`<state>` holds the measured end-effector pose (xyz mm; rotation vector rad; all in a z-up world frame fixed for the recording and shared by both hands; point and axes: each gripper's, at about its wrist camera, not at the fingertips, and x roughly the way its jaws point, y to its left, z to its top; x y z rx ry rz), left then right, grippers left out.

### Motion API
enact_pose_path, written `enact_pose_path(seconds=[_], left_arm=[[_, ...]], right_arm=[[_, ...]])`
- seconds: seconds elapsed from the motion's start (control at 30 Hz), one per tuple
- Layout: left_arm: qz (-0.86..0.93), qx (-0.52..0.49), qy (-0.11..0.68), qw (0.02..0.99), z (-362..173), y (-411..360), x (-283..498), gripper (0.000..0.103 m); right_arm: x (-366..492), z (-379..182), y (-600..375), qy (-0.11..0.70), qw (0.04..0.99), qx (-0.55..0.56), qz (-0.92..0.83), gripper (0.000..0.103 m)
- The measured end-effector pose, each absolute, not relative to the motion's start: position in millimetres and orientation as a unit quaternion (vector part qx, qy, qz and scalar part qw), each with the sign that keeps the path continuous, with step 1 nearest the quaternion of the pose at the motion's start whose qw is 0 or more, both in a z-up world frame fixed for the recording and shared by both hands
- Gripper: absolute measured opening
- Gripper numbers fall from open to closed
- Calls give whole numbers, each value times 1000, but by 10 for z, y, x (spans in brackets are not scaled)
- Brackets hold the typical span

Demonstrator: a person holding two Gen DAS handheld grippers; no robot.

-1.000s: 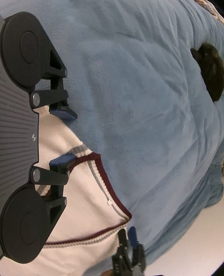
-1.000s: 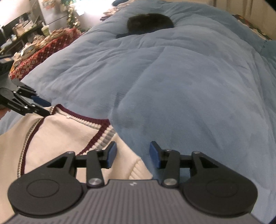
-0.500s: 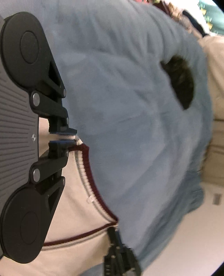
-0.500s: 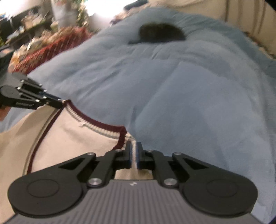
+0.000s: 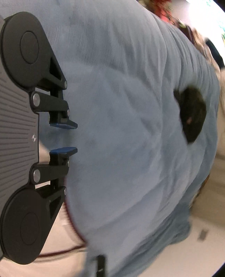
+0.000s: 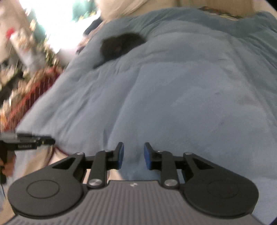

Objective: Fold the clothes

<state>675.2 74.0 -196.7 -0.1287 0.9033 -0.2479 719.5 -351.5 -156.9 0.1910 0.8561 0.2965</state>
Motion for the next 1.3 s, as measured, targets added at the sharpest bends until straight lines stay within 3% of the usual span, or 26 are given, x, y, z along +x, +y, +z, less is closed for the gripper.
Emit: enact_pose_path(seconds=[0.17, 0.37, 0.4, 0.43, 0.57, 0.77, 0.97, 1.1, 1.3], left_arm=[[-111, -116, 428, 889, -1712, 1002, 6596, 23], [-107, -126, 459, 873, -1781, 1101, 6193, 28], [-104, -118, 464, 872, -1816, 1098, 6121, 28], [-99, -112, 470, 870, -1857, 1094, 6042, 28], [-84, -97, 475, 870, -1962, 1070, 5896, 28], [-70, -85, 471, 875, -1828, 1148, 5697, 28], [-75, -109, 476, 869, -1650, 1286, 5188, 28], [-51, -130, 483, 864, -1620, 1375, 4743, 30], [-18, -148, 498, 854, -1774, 1448, 4381, 36]], right_arm=[[6938, -1355, -3673, 431, 890, 74, 131, 28], [6588, -1534, -3676, 462, 877, 26, 127, 34], [6588, -1577, -3680, 462, 877, 29, 126, 31], [6601, -1615, -3668, 462, 878, 21, 124, 9], [6772, -1718, -3467, 455, 885, -54, 90, 0], [6659, -1393, -3739, 428, 902, 18, 44, 3], [5589, -1062, -3726, 436, 895, 48, 75, 15], [4816, -1118, -3584, 451, 890, 42, 51, 26], [4425, -1351, -3569, 450, 889, 87, 3, 27]])
